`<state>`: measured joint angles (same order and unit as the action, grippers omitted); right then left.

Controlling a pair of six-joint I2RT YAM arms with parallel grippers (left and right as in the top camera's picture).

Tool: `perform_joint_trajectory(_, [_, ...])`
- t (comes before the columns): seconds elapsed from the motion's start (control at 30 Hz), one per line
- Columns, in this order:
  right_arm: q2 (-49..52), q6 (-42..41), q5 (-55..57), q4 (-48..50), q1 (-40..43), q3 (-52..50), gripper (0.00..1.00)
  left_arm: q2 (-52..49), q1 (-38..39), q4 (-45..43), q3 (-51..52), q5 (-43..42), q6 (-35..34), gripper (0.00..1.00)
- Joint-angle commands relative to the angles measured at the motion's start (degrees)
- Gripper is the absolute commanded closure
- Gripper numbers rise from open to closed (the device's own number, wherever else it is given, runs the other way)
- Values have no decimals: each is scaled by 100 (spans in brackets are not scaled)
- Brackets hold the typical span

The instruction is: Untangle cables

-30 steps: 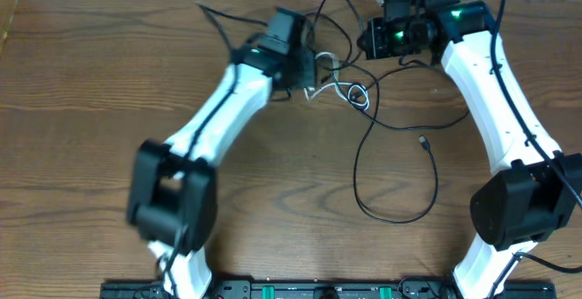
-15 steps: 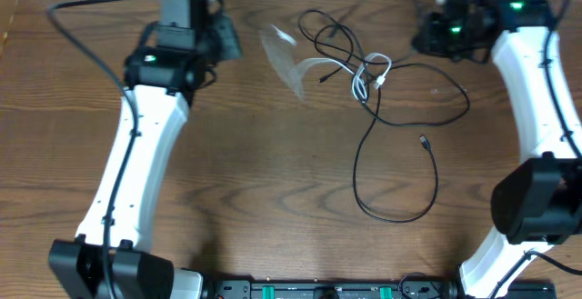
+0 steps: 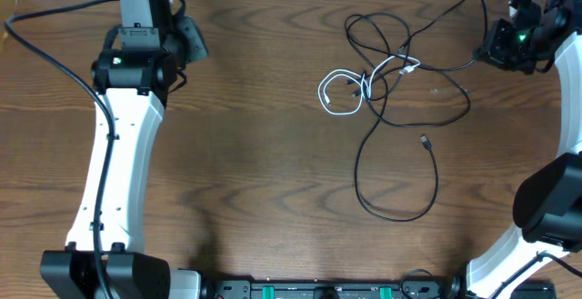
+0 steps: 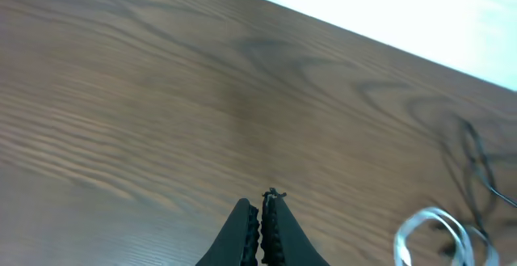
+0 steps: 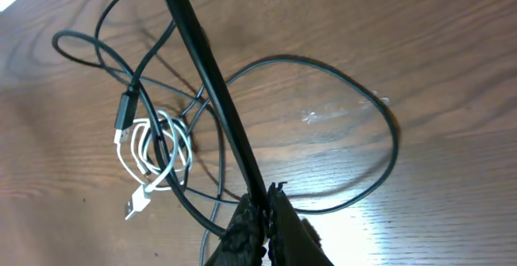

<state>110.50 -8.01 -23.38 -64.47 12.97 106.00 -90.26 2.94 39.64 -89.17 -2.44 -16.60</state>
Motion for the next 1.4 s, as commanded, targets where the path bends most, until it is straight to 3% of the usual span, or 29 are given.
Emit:
perform_joint_trajectory(0.0, [-144, 122, -98, 15, -157, -35, 99, -48, 254, 57, -7, -931, 127, 92])
perform_joint_trajectory(0.07, [-144, 122, -96, 22, -243, -35, 99, -133, 468, 52, -7, -1370, 201, 88])
perform_joint_trajectory(0.13, [-144, 125, -94, 15, -326, -35, 99, -282, 726, 15, -4, -1668, 201, 78])
perform_joint_trajectory(0.3, [-142, 125, -55, 2, -424, -35, 99, -929, 1357, -212, -2, -1821, 199, 59])
perform_joint_trajectory(0.57, [-142, 199, -55, -94, -424, -35, 99, -1965, 2050, -1392, -2, -2398, 197, 51])
perform_joint_trajectory(0.73, [-144, 254, -55, -140, -424, -35, 99, -2382, 2282, -2083, -4, -2647, 66, 40])
perform_joint_trajectory(0.87, [-142, 254, -57, -140, -424, -35, 99, -2697, 2358, -2476, -2, -3106, 37, 37])
perform_joint_trajectory(1.23, [-142, 297, -55, -243, -439, -35, 99, -3512, 2675, -3980, -4, -3099, 0, 37])
perform_joint_trajectory(1.37, [-142, 297, -57, -267, -446, -35, 99, -3689, 2841, -4345, -4, -2695, 0, 37])
